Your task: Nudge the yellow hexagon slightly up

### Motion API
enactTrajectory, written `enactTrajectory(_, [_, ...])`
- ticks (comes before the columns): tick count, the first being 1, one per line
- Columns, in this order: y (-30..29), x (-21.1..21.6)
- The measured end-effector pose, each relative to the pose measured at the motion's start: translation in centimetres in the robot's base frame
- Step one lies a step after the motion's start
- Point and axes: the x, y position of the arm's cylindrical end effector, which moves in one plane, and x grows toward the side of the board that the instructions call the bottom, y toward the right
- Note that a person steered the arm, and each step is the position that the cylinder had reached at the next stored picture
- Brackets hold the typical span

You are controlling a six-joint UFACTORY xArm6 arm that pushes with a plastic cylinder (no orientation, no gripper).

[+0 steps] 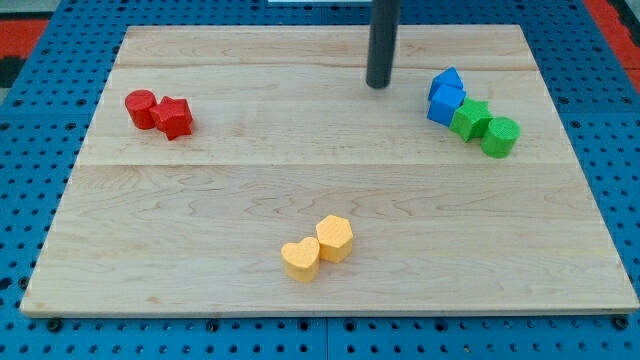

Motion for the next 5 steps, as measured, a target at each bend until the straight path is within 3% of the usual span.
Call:
enactTrajectory(3, [7.6,16.2])
enactTrajectory(4, [8.4,23.3])
enactTrajectory(5, [4.6,26.0])
